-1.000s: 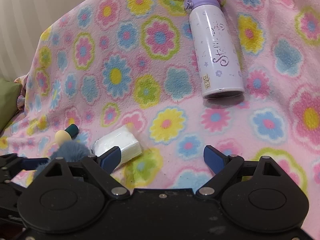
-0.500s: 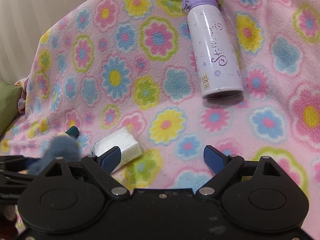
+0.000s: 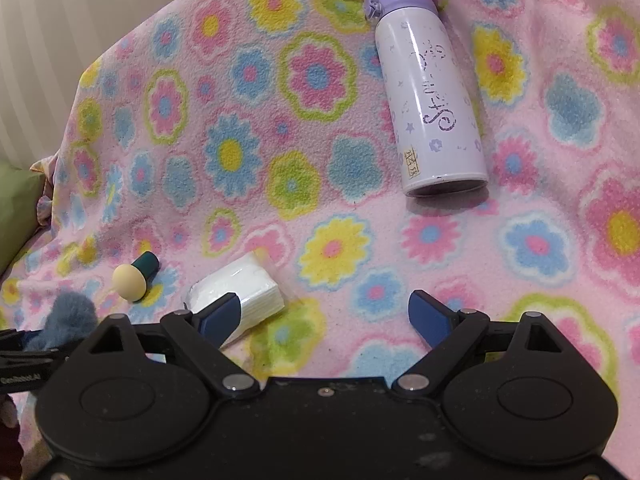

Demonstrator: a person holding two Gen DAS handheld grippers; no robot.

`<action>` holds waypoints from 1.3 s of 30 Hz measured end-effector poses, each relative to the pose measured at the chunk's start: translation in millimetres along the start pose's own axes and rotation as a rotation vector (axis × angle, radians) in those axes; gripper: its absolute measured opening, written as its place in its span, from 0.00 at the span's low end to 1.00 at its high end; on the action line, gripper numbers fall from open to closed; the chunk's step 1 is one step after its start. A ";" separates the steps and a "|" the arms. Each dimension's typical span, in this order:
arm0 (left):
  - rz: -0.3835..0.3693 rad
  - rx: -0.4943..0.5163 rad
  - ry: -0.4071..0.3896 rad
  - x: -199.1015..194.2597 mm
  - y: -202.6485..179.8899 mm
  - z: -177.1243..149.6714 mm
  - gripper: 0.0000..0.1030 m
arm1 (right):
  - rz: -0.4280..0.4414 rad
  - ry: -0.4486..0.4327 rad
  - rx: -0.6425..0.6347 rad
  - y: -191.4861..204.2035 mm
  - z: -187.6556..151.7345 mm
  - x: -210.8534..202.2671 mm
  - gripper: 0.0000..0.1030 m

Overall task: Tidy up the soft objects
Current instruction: 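Grasp the plastic-wrapped white block with the right gripper while the left gripper holds the scrunchie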

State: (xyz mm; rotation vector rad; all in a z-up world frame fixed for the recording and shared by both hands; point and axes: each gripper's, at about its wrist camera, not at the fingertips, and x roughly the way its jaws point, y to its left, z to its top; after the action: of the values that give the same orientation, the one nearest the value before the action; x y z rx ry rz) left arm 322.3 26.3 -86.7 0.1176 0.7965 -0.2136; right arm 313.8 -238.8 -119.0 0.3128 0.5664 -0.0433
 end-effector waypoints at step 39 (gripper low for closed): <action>-0.012 -0.066 -0.047 13.3 4.2 -12.2 0.73 | -0.121 0.102 -0.362 92.1 0.1 54.5 0.80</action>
State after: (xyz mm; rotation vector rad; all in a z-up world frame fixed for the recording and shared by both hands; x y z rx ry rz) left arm 323.7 30.7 -104.6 0.0452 0.7565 -0.2007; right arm 371.5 -148.8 -122.3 -0.0728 0.6814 -0.0411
